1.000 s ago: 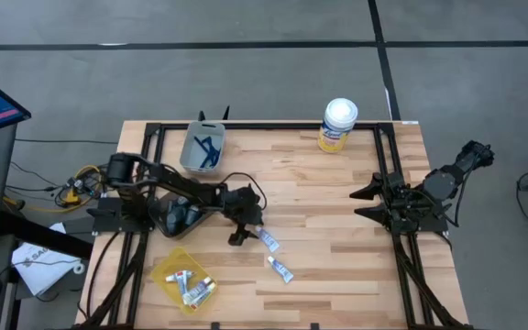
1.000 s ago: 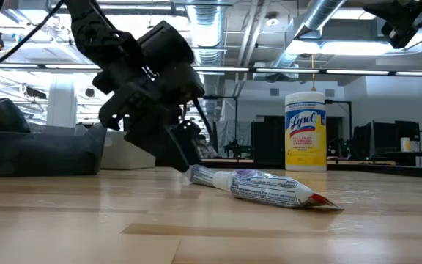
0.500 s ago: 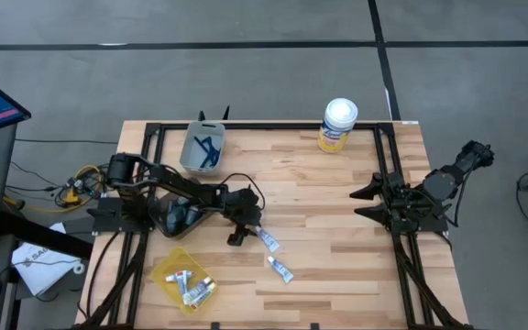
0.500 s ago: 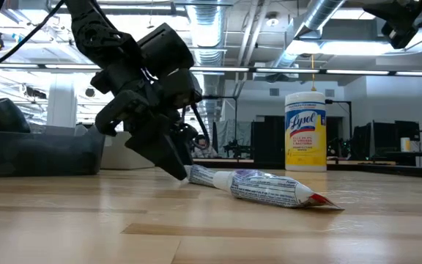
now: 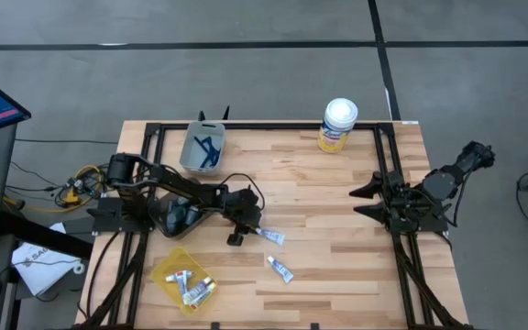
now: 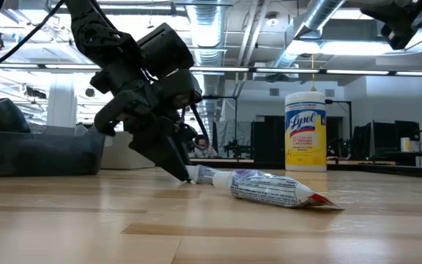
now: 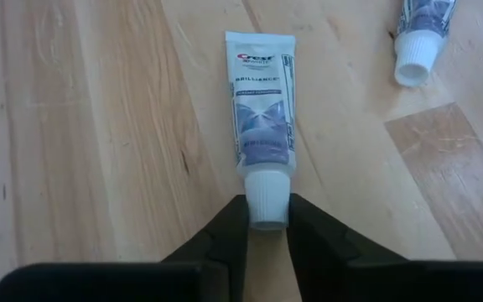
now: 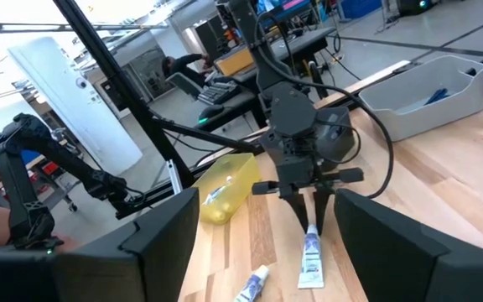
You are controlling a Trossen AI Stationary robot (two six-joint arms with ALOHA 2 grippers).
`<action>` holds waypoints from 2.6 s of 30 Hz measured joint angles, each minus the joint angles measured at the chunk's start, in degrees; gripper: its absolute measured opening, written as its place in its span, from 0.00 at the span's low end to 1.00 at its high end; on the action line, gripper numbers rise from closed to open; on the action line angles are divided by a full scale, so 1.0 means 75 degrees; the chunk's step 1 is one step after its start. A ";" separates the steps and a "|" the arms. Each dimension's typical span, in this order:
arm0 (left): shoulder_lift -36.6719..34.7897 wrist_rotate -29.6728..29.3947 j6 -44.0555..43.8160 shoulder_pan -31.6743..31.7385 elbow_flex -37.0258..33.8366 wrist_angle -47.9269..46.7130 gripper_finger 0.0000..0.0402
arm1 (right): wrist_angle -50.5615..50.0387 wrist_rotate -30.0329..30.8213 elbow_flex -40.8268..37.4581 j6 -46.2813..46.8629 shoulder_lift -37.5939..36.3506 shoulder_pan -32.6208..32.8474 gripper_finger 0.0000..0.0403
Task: Pick & Place Travel size toiletries
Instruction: Put the toothpaste into the yellow bin
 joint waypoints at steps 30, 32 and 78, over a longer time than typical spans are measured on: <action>-0.4543 -0.3067 -0.3051 -0.2073 -0.0003 -0.0811 0.15 | 0.2087 0.0139 -0.2481 -0.0744 -0.0741 -0.0359 0.57; -0.4789 -0.3381 -0.3224 -0.2230 -0.0003 -0.0859 0.15 | 0.2461 0.0144 -0.2837 -0.0824 -0.1016 -0.0522 0.52; -0.4807 -0.3263 -0.8057 -0.7366 -0.0006 -0.5759 0.18 | 0.2002 -0.1888 -0.3316 -0.3066 -0.1192 -0.2251 0.10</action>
